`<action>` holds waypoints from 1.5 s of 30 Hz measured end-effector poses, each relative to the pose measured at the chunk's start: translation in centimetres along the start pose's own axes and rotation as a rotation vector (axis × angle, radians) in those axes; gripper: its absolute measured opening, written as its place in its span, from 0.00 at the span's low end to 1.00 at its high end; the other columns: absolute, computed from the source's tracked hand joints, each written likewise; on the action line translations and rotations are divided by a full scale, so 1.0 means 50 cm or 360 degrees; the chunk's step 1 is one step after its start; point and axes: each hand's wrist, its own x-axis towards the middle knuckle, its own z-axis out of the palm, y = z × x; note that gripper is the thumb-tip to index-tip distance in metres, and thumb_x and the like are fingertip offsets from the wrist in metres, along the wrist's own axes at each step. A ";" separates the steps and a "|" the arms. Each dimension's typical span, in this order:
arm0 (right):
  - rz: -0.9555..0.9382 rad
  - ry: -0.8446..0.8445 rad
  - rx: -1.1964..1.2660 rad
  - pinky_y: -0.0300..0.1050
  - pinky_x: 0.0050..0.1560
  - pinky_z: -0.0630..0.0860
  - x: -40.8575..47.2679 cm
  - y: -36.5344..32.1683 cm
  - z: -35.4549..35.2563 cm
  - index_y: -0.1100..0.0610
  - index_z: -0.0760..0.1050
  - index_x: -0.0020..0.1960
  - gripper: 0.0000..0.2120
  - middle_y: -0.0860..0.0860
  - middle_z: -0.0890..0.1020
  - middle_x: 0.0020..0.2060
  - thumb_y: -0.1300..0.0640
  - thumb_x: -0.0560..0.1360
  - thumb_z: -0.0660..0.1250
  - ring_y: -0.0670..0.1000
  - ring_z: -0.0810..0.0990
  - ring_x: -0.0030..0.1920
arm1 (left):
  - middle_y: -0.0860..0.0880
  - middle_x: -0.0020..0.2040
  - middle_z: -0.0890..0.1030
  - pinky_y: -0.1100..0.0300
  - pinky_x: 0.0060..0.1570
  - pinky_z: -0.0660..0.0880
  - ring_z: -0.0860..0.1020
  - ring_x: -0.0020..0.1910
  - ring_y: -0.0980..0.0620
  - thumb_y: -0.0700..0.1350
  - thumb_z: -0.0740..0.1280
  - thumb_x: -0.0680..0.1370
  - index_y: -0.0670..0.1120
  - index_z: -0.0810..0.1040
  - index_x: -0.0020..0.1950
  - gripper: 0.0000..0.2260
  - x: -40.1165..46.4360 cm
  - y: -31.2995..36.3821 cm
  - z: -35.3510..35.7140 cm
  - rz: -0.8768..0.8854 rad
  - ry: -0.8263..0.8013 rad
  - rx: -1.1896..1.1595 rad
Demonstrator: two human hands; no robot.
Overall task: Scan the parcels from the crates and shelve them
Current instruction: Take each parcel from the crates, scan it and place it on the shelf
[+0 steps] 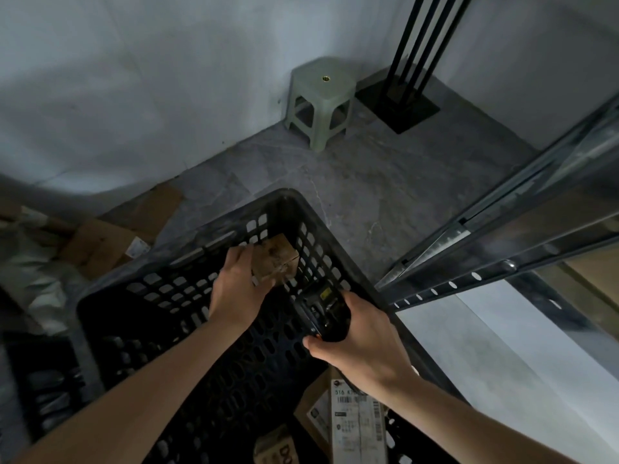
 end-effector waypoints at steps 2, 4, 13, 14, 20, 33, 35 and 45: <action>-0.0008 -0.0002 0.0004 0.45 0.46 0.82 0.003 0.000 0.002 0.41 0.74 0.54 0.24 0.38 0.82 0.45 0.35 0.62 0.76 0.40 0.82 0.45 | 0.47 0.68 0.69 0.52 0.52 0.76 0.78 0.59 0.42 0.46 0.75 0.76 0.44 0.71 0.72 0.27 0.008 -0.005 0.000 0.0026 0.0017 0.0072; -0.0012 -0.0002 0.0004 0.44 0.46 0.82 0.004 0.002 0.003 0.41 0.74 0.55 0.25 0.38 0.82 0.45 0.36 0.62 0.76 0.39 0.82 0.45 | 0.48 0.65 0.69 0.52 0.49 0.77 0.78 0.57 0.41 0.46 0.76 0.75 0.44 0.75 0.67 0.23 0.014 -0.010 0.003 0.0060 0.0028 0.0125; -0.0020 -0.0010 -0.0034 0.43 0.45 0.82 0.000 0.007 0.004 0.42 0.74 0.51 0.22 0.39 0.82 0.44 0.37 0.62 0.77 0.40 0.82 0.44 | 0.45 0.62 0.78 0.53 0.54 0.76 0.79 0.58 0.44 0.43 0.75 0.74 0.45 0.77 0.66 0.21 0.005 -0.018 -0.006 0.0077 0.0013 -0.0064; -0.0022 -0.0009 -0.0031 0.43 0.44 0.82 -0.001 0.004 0.002 0.42 0.74 0.50 0.21 0.39 0.82 0.43 0.38 0.63 0.77 0.39 0.82 0.43 | 0.44 0.61 0.78 0.52 0.55 0.76 0.78 0.57 0.43 0.43 0.74 0.74 0.44 0.78 0.65 0.20 0.003 -0.022 -0.011 0.0053 0.0014 -0.0088; 0.0027 0.0006 0.0042 0.44 0.45 0.83 -0.007 -0.025 -0.007 0.43 0.76 0.49 0.19 0.40 0.84 0.42 0.40 0.64 0.78 0.39 0.83 0.42 | 0.50 0.61 0.73 0.50 0.55 0.79 0.79 0.54 0.48 0.46 0.76 0.74 0.45 0.75 0.69 0.25 -0.032 -0.047 -0.063 0.0080 -0.0034 -0.0210; -0.0007 -0.0133 0.0466 0.28 0.40 0.71 -0.032 -0.169 -0.036 0.46 0.79 0.50 0.12 0.41 0.85 0.43 0.50 0.70 0.79 0.38 0.81 0.47 | 0.63 0.61 0.70 0.66 0.53 0.80 0.76 0.57 0.65 0.39 0.78 0.71 0.49 0.75 0.69 0.28 -0.168 -0.018 -0.200 0.0180 -0.0102 -0.0754; -0.0015 -0.0152 0.0531 0.27 0.39 0.71 -0.045 -0.177 -0.036 0.46 0.78 0.51 0.13 0.42 0.85 0.45 0.51 0.70 0.79 0.38 0.81 0.49 | 0.63 0.62 0.70 0.64 0.54 0.81 0.77 0.57 0.65 0.38 0.78 0.71 0.50 0.75 0.69 0.28 -0.187 -0.012 -0.210 0.0219 -0.0089 -0.0786; -0.0096 -0.0206 0.0637 0.26 0.38 0.75 -0.119 -0.168 -0.072 0.50 0.80 0.48 0.11 0.50 0.86 0.45 0.58 0.70 0.79 0.45 0.84 0.46 | 0.58 0.60 0.80 0.63 0.56 0.80 0.81 0.58 0.59 0.36 0.75 0.74 0.60 0.79 0.58 0.21 -0.282 0.053 -0.215 0.0026 -0.0045 -0.1076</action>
